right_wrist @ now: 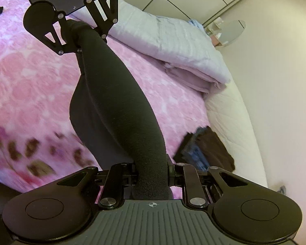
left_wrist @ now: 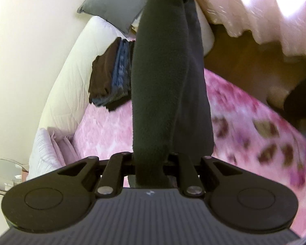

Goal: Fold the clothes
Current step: 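Carry the hanging shirt with both grippers toward the stack of folded clothes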

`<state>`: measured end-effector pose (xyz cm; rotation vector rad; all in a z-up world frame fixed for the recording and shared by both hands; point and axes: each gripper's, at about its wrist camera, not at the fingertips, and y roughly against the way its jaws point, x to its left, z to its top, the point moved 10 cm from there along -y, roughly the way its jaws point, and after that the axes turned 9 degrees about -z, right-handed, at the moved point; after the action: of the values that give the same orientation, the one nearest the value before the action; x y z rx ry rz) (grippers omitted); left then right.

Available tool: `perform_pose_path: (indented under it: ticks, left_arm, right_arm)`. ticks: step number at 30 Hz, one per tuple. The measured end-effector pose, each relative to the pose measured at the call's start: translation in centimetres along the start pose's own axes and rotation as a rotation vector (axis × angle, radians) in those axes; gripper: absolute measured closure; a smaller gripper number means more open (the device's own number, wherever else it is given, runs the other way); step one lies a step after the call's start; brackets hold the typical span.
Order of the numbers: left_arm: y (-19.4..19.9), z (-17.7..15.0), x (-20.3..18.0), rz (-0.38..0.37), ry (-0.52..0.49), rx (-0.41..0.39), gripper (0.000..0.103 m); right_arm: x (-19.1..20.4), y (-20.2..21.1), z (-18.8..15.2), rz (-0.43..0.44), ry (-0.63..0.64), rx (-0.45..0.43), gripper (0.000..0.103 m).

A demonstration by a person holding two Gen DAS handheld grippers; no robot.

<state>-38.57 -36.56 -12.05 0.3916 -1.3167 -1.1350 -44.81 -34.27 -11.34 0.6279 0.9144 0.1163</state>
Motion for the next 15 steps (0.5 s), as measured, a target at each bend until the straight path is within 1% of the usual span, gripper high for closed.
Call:
perform_pose_path:
  ticks: [2, 5, 8, 11, 15]
  left_arm:
    - [-2.0, 3.0, 1.4, -0.005, 0.022, 0.002, 0.091]
    - [-4.5, 7.1, 3.2, -0.021, 0.022, 0.016, 0.091]
    - [-6.1, 10.0, 5.5, -0.017, 0.044, 0.015, 0.091]
    - [-7.5, 11.8, 7.7, -0.011, 0.063, 0.011, 0.091]
    - [-8.9, 13.3, 10.9, 0.005, 0.061, -0.010, 0.091]
  right_arm:
    - [-2.8, -0.9, -2.3, 0.003, -0.006, -0.001, 0.084]
    - [-6.6, -2.5, -5.8, 0.024, -0.013, 0.005, 0.084]
    - [-10.1, -3.7, -8.5, 0.044, -0.009, 0.005, 0.084]
    - [-13.2, -5.1, -10.2, 0.056, -0.013, 0.003, 0.084]
    - [-16.2, -7.2, -10.8, 0.057, -0.007, -0.005, 0.084]
